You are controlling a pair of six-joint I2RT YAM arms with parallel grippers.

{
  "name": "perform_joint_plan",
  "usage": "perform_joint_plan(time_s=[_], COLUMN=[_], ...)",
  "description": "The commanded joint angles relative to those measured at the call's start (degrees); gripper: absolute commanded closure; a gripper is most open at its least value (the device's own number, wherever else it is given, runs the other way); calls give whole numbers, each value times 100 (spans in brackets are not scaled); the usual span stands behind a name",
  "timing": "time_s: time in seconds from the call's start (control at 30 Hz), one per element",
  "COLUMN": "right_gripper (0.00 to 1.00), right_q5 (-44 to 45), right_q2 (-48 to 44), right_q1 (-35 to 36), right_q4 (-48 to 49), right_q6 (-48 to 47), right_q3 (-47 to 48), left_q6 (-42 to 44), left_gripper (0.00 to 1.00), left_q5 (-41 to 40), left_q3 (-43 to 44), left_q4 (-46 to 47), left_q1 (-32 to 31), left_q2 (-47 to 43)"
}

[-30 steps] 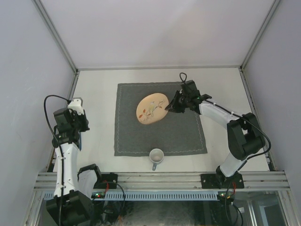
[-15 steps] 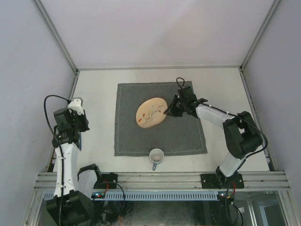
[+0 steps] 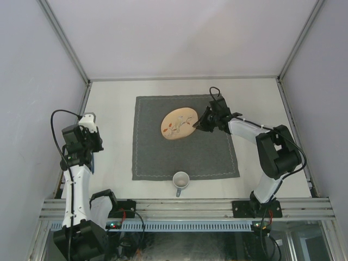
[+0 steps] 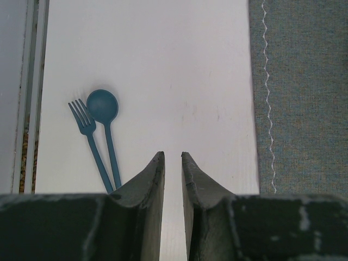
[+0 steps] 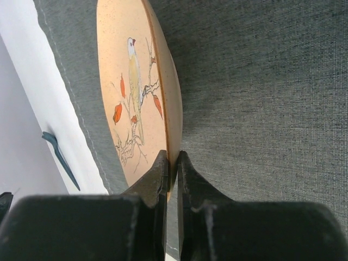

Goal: Set the dinner table for one person
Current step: Place the plate on the napkin.

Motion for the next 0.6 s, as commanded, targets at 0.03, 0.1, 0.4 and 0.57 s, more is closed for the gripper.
perform_joint_plan(time_s=[0.03,0.1,0.4,0.57], right_gripper=[100,100,100,100], right_q5=[-415,-448,-786,-897], right_q2=[-60,-35,266,407], right_q1=[-82,-86,-276,-373], right_q4=[584,521,427,267], right_q6=[186,150,36,-119], right_q3=[179,180,124,124], left_q6=[56,59,51,59], left_gripper=[77,77,77,77], left_q5=[-8,-7,-9,-16], left_q3=[-106,-101,-114,-101], left_q4=[155,159,186,208], left_q1=[43,35,46,47], left_q2=[-36,-27,-1,35])
